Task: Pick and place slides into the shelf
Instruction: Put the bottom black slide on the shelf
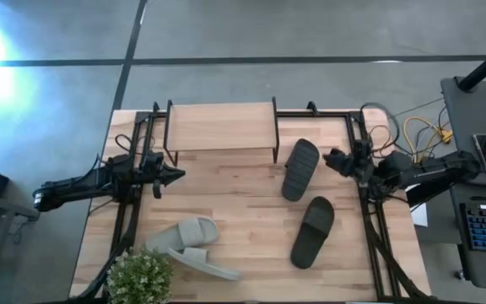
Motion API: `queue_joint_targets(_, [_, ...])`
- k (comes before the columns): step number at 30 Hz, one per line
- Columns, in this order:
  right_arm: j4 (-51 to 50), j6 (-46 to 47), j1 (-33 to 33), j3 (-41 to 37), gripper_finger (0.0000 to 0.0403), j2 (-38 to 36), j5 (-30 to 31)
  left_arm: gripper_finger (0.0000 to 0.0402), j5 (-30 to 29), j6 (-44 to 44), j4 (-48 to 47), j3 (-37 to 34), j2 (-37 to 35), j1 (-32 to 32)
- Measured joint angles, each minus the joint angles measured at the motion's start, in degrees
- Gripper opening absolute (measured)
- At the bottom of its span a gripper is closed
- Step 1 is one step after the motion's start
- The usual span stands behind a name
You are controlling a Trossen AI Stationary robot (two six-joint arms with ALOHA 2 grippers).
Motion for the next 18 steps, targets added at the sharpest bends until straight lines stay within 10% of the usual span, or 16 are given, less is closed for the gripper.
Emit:
queue_joint_targets(8, [-4.7,-1.6,0.8,16.5,0.0013,12.4,-12.4,0.0,0.0,0.0,0.0,0.0,0.0,0.0])
queue_joint_targets(18, [-97.0,21.7,9.3,53.7,0.0013,38.9,3.7,0.0,0.0,0.0,0.0,0.0,0.0,0.0])
